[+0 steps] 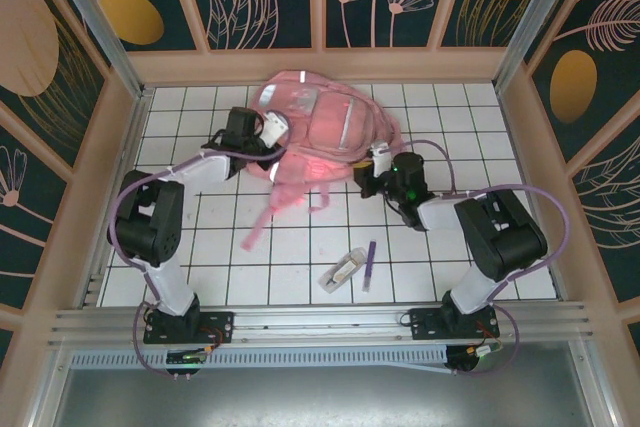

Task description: Pack the student bag

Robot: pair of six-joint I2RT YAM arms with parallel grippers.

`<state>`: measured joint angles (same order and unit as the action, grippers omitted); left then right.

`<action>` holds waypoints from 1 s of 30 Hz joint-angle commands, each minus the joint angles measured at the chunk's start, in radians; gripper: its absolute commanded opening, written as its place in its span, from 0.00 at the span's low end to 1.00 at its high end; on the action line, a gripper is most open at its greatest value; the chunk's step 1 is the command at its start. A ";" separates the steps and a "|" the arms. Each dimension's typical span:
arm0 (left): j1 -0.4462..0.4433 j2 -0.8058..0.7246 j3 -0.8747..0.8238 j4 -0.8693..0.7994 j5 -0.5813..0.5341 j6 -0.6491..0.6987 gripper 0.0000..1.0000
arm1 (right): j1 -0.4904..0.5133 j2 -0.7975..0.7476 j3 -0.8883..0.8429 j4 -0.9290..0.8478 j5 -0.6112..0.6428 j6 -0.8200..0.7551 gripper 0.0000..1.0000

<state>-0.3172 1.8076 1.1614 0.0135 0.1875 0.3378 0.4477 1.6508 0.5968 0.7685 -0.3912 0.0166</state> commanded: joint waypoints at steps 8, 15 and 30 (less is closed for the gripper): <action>0.052 -0.046 0.056 -0.032 0.369 -0.829 0.99 | 0.150 0.126 0.209 -0.101 -0.182 -0.141 0.00; 0.009 -0.183 -0.080 0.003 0.164 -1.089 0.99 | 0.146 0.061 0.222 -0.157 0.200 0.049 0.37; -0.058 0.057 0.101 -0.053 -0.013 -1.407 0.88 | 0.077 -0.112 0.456 -0.591 0.510 0.296 0.86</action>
<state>-0.3595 1.8366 1.2224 -0.0292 0.2142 -0.9890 0.5228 1.5486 1.0710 0.1974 0.2939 0.3244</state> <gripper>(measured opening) 0.903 0.871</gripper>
